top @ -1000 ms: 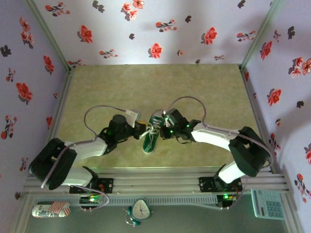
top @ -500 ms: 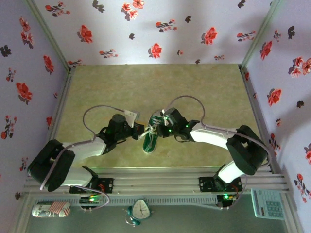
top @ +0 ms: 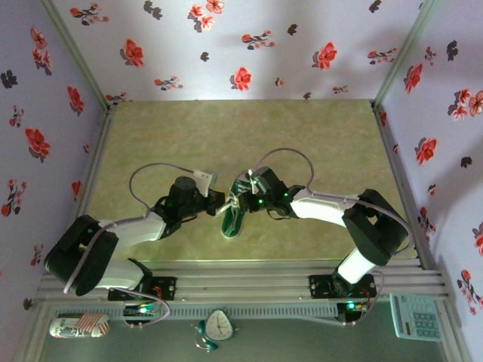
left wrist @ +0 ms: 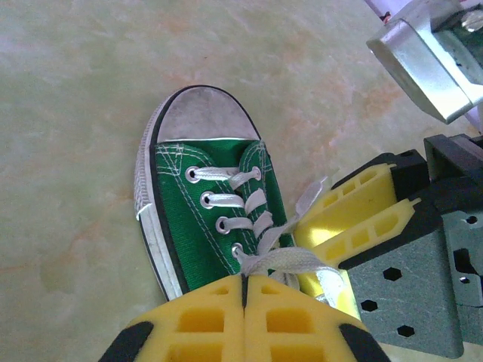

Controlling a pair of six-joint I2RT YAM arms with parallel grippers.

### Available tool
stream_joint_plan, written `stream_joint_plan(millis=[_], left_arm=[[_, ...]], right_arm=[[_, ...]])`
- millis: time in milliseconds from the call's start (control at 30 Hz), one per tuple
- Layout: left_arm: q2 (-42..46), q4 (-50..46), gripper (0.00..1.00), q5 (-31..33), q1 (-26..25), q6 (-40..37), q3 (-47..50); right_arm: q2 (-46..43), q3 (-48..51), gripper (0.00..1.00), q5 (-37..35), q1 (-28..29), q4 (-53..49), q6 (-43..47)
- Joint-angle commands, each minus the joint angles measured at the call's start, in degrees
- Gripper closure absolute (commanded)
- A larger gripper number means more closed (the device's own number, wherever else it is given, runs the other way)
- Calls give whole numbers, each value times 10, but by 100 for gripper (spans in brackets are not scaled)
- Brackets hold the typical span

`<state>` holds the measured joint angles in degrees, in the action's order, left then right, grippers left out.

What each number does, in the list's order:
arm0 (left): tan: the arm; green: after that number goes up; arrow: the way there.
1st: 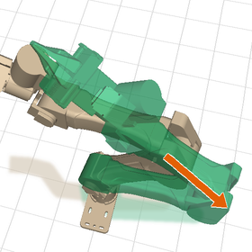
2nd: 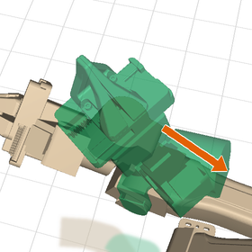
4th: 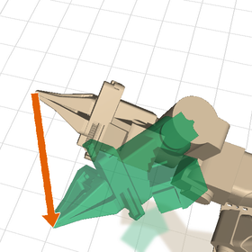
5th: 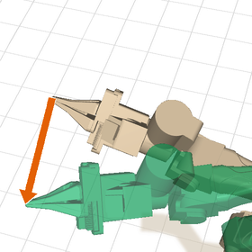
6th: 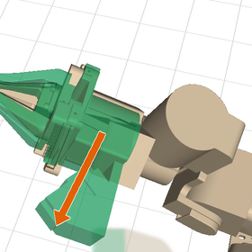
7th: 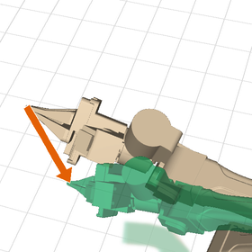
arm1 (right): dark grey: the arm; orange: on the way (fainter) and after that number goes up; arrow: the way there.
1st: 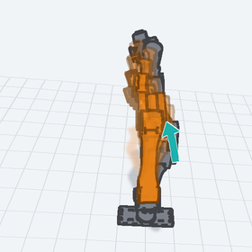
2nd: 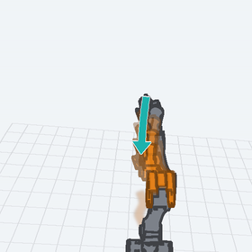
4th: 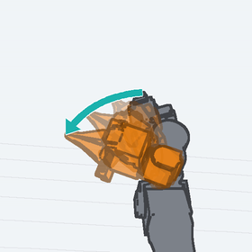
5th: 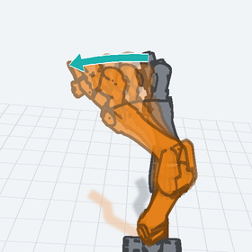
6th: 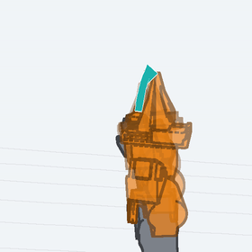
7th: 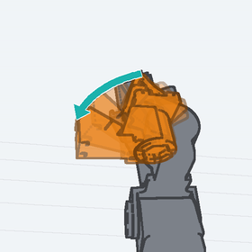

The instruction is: Tie the shoes

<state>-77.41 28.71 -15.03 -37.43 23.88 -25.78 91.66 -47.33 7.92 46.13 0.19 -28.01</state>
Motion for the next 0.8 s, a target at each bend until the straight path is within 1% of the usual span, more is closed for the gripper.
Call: stream_joint_plan(millis=[0, 133, 267, 500, 567, 700, 733, 767], left_arm=[[-6, 19, 100, 9, 5, 12, -17], [-10, 26, 100, 9, 5, 16, -18], [-10, 29, 100, 12, 6, 17, -18], [-2, 42, 100, 29, 7, 24, -8], [-4, 47, 100, 29, 7, 26, -8], [-5, 58, 100, 27, 8, 26, -3], [-4, 60, 100, 27, 7, 25, -1], [-4, 63, 100, 26, 7, 24, 1]], right_arm=[[17, -19, 65, 5, 1, 14, -10], [36, -25, 68, 11, 0, 16, -14], [37, -20, 80, 20, -1, 23, -17], [-13, 16, 98, 18, 0, 11, -17], [-22, 25, 100, 26, -1, 8, -18], [-42, 35, 100, 31, 1, -5, -9], [-46, 35, 99, 28, 1, -11, -3], [-51, 35, 95, 25, 1, -18, 5]])
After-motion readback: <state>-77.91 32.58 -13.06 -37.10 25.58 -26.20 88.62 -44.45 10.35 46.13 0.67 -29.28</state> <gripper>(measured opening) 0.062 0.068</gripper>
